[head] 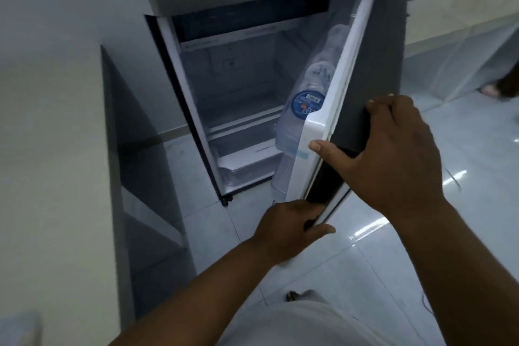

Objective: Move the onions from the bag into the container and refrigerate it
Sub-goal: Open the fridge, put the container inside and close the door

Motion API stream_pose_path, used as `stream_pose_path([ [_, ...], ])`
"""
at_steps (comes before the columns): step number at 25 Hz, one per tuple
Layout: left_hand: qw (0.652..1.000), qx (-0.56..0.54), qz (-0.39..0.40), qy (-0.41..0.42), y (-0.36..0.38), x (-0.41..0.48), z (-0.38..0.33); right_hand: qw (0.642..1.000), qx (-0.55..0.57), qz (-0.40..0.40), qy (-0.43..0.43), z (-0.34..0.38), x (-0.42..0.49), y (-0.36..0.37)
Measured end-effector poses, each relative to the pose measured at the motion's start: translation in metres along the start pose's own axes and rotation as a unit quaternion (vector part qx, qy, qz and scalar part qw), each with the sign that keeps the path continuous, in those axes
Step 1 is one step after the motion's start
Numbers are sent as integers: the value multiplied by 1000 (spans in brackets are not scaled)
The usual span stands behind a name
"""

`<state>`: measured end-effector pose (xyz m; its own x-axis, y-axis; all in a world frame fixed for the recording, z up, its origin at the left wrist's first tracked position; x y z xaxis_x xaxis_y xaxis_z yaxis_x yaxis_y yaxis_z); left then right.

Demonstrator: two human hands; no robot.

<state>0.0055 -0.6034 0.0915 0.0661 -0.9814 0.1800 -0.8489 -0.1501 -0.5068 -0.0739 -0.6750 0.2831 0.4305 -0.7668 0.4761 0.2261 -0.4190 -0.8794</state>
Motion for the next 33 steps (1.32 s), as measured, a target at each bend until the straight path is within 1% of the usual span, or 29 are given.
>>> stream_pose_path([
  [1, 999, -12, -27, 41, -5, 3, -11, 1000, 8, -5, 16, -17, -9, -2],
  [2, 994, -23, -75, 70, -15, 7, -18, 999, 16, -7, 29, -32, -17, -4],
  [4, 981, -26, -169, 95, -35, 20, -28, 999, 29, -6, 45, -60, -31, -6],
  [5, 976, -18, -195, 100, -40, 30, -32, 998, 31, -8, 49, -74, -38, -8],
  [6, 975, -6, -196, 105, -37, 45, -38, 998, 29, -14, 55, -90, -44, -11],
  [7, 978, 13, -175, 108, -29, 60, -45, 998, 25, -22, 62, -104, -49, -14],
  [9, 984, 69, -100, 132, 2, 86, -59, 996, 9, -44, 76, -131, -59, -20],
  [12, 971, 128, -22, 200, 56, 105, -84, 992, -26, -67, 104, -176, -70, -26],
  [14, 964, 151, 5, 219, 86, 112, -97, 989, -41, -71, 125, -208, -74, -25],
  [19, 954, 183, 75, 226, 146, 130, -126, 976, -91, -87, 179, -277, -73, -20],
  [22, 952, 179, 104, 227, 166, 140, -142, 970, -102, -87, 205, -307, -67, -18],
  [25, 951, 172, 134, 218, 176, 145, -149, 966, -105, -94, 217, -322, -63, -15],
  [28, 964, 119, 136, 193, 160, 136, -143, 964, -121, -92, 218, -337, -63, -8],
  [29, 971, 100, 129, 175, 148, 128, -133, 966, -121, -89, 211, -338, -62, -4],
  [30, 978, 81, 120, 148, 133, 119, -120, 970, -102, -101, 197, -330, -62, -4],
  [32, 993, 51, 78, 76, 95, 91, -80, 974, -26, -164, 157, -285, -63, -1],
  [33, 997, 45, 47, 43, 74, 72, -59, 974, 9, -188, 124, -250, -64, 2],
])
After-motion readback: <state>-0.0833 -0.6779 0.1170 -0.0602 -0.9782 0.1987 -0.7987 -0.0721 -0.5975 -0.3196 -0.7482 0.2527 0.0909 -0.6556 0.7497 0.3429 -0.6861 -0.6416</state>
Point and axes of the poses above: each hand's wrist, its own x-axis towards the middle knuckle, its own y-axis out of the palm, z = x × y, the point moved 10 cm from there along x, towards the middle knuckle, and after that the axes turned 15 degrees about -x, right-handed, at the moved point
